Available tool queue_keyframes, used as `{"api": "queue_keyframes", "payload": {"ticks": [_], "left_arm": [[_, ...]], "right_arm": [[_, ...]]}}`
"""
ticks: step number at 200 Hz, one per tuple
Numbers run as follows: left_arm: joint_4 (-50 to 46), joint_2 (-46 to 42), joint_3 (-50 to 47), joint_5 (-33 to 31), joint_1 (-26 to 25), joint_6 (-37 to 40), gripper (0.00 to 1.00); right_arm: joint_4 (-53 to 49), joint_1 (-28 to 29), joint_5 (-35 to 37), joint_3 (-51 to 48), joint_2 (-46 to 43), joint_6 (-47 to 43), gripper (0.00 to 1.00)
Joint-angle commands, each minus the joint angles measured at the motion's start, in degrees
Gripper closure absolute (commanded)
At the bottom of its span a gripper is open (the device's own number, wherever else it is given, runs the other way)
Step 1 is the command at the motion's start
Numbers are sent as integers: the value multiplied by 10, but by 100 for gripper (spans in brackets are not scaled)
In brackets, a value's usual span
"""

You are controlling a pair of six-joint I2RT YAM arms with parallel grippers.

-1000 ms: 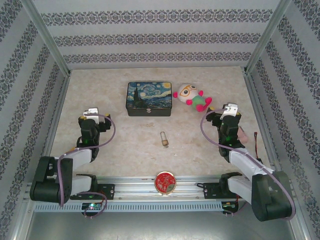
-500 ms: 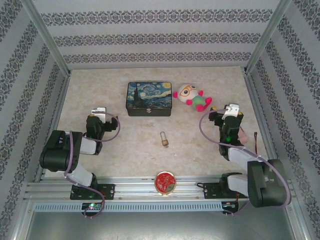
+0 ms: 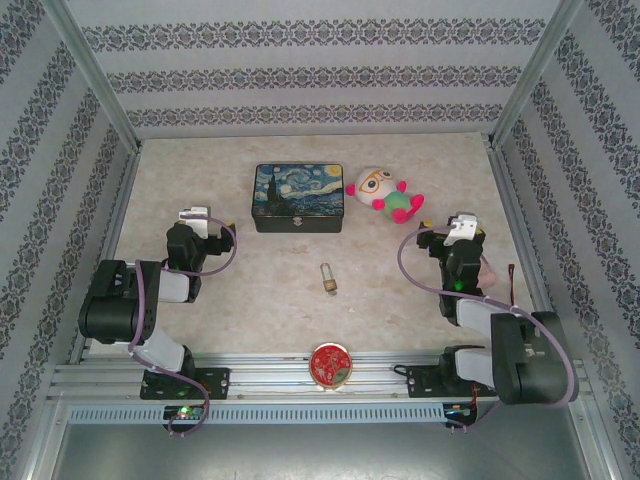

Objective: Unlock the padlock with the key

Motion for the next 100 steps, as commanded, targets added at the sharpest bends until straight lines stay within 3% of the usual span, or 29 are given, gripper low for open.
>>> {"api": "queue_keyframes", "payload": {"ticks": [1, 50, 76, 100], "left_arm": [[5, 1, 4, 1, 7, -5, 1], [5, 1, 4, 1, 7, -4, 1], [4, 1, 5, 1, 7, -4, 1], [4, 1, 4, 3, 6, -3, 1]], "right_arm": [[54, -4, -30, -2, 20, -10, 2], [140, -3, -72, 8, 121, -15, 2], [150, -3, -82, 26, 160, -16, 2], [99, -4, -85, 49, 155, -17, 2]]}}
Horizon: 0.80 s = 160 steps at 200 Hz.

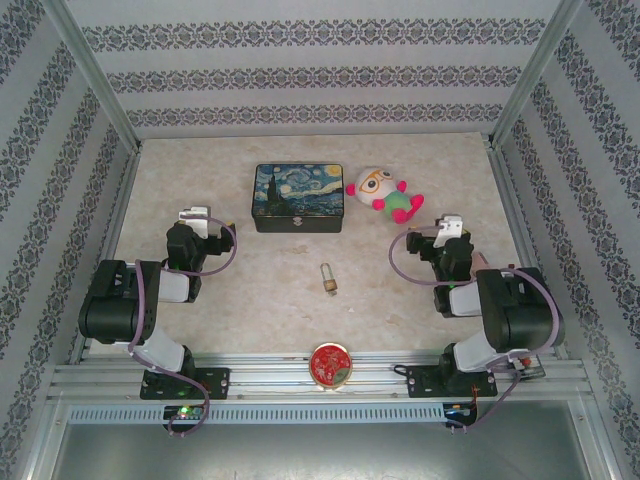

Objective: Unlock the padlock with the key

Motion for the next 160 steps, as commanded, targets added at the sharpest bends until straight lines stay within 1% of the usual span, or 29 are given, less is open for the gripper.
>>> {"api": "queue_keyframes", "payload": {"ticks": [1, 14, 33, 47, 62, 78, 84, 96, 103, 160], "left_arm": [[4, 1, 4, 3, 6, -3, 1], [4, 1, 4, 3, 6, -3, 1], [4, 1, 4, 3, 7, -3, 1], [4, 1, 4, 2, 7, -3, 1], [4, 1, 4, 3, 6, -3, 1], [4, 1, 4, 2, 7, -3, 1], [4, 1, 4, 2, 7, -3, 1], [4, 1, 4, 3, 7, -3, 1], [4, 1, 4, 3, 7, -3, 1], [4, 1, 4, 3, 6, -3, 1]], "right_arm": [[-2, -4, -19, 30, -3, -6, 2], [-19, -5, -39, 44, 1, -10, 2], [-67, -12, -101, 58, -2, -21, 2], [-59, -31, -150, 58, 1, -14, 2], [-46, -36, -191, 59, 3, -21, 2], [-48, -35, -178, 59, 3, -18, 2], [-51, -34, -153, 58, 3, -10, 2], [-55, -30, -75, 58, -1, 10, 2], [-51, -28, -55, 58, -2, 13, 2], [-63, -13, -21, 58, -1, 7, 2]]}}
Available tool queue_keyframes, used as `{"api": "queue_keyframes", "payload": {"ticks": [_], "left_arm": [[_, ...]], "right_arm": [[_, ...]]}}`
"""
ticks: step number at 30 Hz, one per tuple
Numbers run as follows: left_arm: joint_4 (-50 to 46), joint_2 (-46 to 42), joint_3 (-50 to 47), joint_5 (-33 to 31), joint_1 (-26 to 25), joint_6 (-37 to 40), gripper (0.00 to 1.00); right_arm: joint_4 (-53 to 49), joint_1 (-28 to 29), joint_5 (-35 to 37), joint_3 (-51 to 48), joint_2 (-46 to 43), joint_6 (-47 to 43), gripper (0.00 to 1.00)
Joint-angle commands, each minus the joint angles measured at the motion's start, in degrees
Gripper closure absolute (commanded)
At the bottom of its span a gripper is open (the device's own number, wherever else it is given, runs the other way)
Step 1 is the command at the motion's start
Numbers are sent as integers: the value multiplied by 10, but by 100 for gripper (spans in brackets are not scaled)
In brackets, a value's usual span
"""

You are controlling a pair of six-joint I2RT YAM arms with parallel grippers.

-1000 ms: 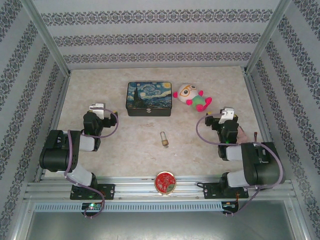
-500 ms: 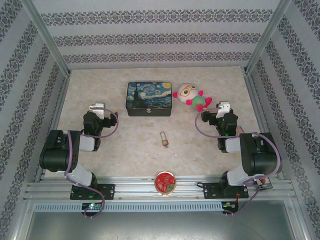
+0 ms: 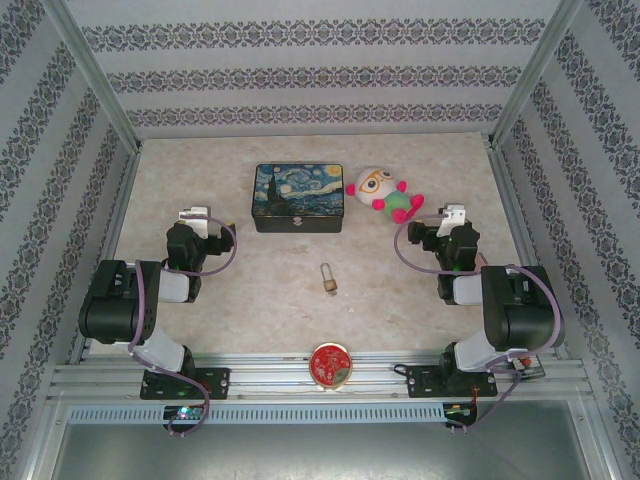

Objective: Unlock the padlock with the key

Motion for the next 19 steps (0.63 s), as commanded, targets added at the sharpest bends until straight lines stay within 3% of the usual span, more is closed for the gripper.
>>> {"api": "queue_keyframes", "payload": {"ticks": [1, 19], "left_arm": [[4, 1, 4, 3, 6, -3, 1], [1, 1, 5, 2, 6, -3, 1]], "right_arm": [[-6, 12, 31, 7, -1, 4, 2], [-14, 18, 39, 24, -2, -2, 2]]}}
